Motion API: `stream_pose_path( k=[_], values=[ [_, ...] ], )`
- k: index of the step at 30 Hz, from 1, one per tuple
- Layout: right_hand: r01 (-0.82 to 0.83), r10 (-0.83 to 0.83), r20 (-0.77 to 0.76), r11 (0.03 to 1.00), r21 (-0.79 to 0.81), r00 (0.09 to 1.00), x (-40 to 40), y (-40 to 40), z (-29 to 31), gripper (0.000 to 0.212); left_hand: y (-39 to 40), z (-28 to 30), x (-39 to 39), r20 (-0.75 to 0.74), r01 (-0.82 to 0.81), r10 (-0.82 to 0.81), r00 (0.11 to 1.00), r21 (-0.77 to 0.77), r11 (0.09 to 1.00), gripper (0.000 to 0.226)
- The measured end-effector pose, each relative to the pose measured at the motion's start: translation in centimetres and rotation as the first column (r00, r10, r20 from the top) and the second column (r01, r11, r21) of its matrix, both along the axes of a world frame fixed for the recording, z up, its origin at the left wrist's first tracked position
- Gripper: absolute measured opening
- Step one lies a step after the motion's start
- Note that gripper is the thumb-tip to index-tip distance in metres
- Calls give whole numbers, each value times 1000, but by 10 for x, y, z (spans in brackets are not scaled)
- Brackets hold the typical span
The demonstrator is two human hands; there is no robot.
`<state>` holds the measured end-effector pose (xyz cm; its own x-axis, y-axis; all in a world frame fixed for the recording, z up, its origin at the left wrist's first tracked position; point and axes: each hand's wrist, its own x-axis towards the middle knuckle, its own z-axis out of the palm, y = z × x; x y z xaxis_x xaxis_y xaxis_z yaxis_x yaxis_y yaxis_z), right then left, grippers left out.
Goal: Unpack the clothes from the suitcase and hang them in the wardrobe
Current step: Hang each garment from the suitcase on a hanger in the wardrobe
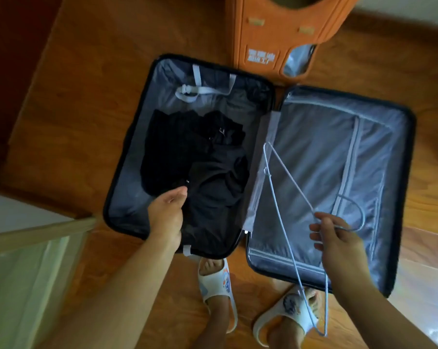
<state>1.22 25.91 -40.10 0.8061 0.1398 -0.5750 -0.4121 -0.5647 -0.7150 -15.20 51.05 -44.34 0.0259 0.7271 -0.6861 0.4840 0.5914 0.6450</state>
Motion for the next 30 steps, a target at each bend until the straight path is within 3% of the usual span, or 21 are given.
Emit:
stream_pose_path(
  k=[7,13,15,17,18,20,23,26,30],
  values=[
    [-85,82,26,990,112,996,24,0,213,21,14,310,22,64,141,-161,985,248,959,17],
    [-336,302,168,910,241,938,44,-17,392,22,-2,546,21,69,165,-217,974,444,881,22],
    [-408,349,247,878,250,904,56,-18,439,27,-9,620,27,220,66,-208,953,519,852,22],
    [-474,395,306,842,258,867,69,-10,481,29,-9,700,33,442,-105,-189,877,560,822,20],
    [-506,414,335,821,263,846,74,-3,502,30,-7,738,35,488,-151,-207,848,598,787,19],
    [-546,434,367,781,303,823,73,13,545,30,-7,790,36,406,-92,-301,863,712,697,19],
    [-580,437,416,745,329,797,58,30,584,26,-26,775,24,83,235,-425,901,731,641,25],
    [-571,458,386,778,263,801,56,23,550,27,-64,677,-4,-111,495,-511,852,486,720,28],
    [-541,523,239,841,15,818,56,-33,438,43,-117,533,-51,-80,416,-410,908,72,906,18]
  ],
)
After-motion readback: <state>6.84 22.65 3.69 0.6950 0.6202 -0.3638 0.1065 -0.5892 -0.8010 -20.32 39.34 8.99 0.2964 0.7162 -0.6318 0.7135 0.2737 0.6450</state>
